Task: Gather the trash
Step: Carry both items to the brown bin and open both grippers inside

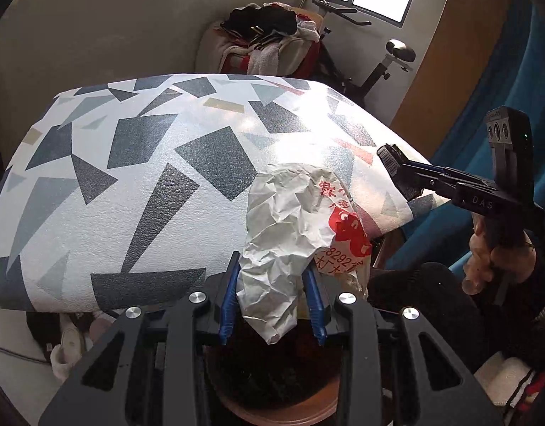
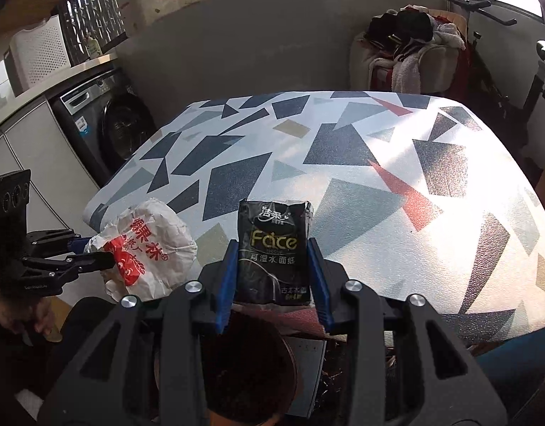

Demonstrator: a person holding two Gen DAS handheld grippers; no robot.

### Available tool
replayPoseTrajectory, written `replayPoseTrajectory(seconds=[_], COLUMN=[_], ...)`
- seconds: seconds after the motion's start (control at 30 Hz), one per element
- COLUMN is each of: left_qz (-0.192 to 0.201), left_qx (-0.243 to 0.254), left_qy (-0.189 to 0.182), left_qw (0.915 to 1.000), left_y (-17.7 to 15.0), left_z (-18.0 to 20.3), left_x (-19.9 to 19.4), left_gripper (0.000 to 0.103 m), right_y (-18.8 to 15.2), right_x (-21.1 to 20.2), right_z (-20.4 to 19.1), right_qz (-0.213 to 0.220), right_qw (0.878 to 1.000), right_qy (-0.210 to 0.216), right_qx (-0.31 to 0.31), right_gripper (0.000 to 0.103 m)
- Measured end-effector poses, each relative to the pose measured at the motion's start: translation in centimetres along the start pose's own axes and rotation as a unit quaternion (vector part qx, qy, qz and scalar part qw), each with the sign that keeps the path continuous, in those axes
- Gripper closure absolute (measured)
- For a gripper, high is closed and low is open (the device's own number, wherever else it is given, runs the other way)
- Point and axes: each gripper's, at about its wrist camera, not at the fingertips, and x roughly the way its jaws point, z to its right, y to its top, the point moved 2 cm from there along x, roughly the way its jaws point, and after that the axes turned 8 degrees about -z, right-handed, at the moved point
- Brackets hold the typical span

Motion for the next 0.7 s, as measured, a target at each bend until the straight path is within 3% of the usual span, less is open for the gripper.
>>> replayPoseTrajectory(seconds=[0.3, 0.4, 0.47, 0.53, 0.7], left_qz=[-0.018, -0.024, -0.023, -0.005, 0.036], left_qx=[0.004, 0.006, 0.008, 0.007, -0.014], left_qy=[-0.003, -0.009, -0.012, -0.004, 0.021], left_qw=[0.9998, 0.9996, 0.9996, 1.0, 0.999], left_y=[-3.0, -3.6, -3.8, -3.8, -3.5], left_z=[1.3, 1.8, 2.2, 2.5, 2.5], left_x=[1.0, 1.3, 1.1, 0.2, -2.3], left_gripper=[0.069, 0.063, 0.037, 0.023, 0.007], right_y=[-2.0, -2.5, -2.8, -3.0, -5.1], right_x=[-0.5, -0.4, -0.4, -0.3, 1.3], right_z=[-0.4, -0.3, -0.4, -0.5, -1.7], right_qz=[-0.002, -0.003, -0.003, -0.003, -0.027], right_qw=[1.0, 1.0, 1.0, 1.0, 1.0], right_qy=[0.002, 0.001, 0.001, 0.002, 0.003], right_qx=[-0.002, 0.002, 0.003, 0.001, -0.011], right_gripper=[0.063, 0.063, 0.063, 0.063, 0.063])
